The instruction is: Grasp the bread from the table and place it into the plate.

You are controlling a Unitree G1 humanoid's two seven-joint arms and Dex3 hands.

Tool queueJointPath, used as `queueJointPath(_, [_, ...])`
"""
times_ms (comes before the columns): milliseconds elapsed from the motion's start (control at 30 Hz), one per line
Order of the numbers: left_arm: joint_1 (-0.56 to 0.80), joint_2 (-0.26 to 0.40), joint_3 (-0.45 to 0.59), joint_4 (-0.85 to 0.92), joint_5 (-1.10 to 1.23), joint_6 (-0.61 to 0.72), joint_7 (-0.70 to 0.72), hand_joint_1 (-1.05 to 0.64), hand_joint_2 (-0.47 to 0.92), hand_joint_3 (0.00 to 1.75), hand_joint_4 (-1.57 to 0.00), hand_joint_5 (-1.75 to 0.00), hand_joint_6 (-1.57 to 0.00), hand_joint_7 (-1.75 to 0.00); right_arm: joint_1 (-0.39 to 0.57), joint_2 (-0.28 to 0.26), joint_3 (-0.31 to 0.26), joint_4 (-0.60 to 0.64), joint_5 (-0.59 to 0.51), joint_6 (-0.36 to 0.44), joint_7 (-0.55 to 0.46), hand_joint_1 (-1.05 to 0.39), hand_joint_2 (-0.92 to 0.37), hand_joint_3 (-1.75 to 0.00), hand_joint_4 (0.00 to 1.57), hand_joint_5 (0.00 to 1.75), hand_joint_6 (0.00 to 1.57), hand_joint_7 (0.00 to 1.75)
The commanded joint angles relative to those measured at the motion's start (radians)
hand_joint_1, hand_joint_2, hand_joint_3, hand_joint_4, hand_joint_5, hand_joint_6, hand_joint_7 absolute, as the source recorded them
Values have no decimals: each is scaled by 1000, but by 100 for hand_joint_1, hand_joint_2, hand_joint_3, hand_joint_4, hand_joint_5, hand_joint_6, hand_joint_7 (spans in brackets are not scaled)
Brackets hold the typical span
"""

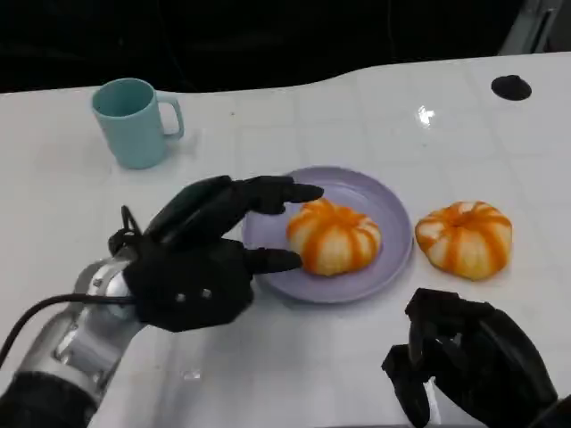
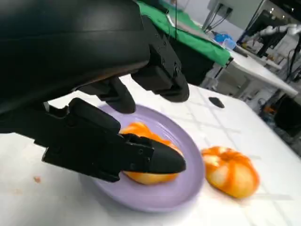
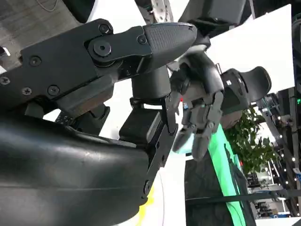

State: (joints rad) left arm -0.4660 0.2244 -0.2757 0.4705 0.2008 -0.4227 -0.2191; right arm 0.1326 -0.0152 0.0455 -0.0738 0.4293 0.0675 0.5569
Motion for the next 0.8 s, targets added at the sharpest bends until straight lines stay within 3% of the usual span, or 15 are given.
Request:
queueJointPath(33, [65,-15,52,-58,-121,-22,-73,-52,92,24,-48,-145,-52,-107,5,-7,-8,-17,10,3,-7,-96,-92,-32,119,166,103,153])
queueJointPath(133, [118,-33,80,-103,-185,-26,-97,-57,92,27,-51,-169,-46,-145,6,-9,-9,-19,12,4,-5,-96,-92,-32,119,166,102,153])
queueJointPath(367, [293,-55,121,-333,-328,116,-141,-63,92,35,-65,-175,-48,-172,7,-12,-11,-28,15,13,-8,-95,-92,-34,118,167,101,154])
queueJointPath(533, [433,-76,142,-496,-450,244,-163,-60,92,39,-78,-175,-56,-175,9,-11,-14,-34,22,25,-8,-96,-92,-30,120,165,103,152])
queueJointPath(800, [610,-98,151,-650,-574,398,-177,-60,92,38,-84,-175,-65,-175,9,-17,-16,-41,17,30,-13,-95,-92,-33,120,165,102,152])
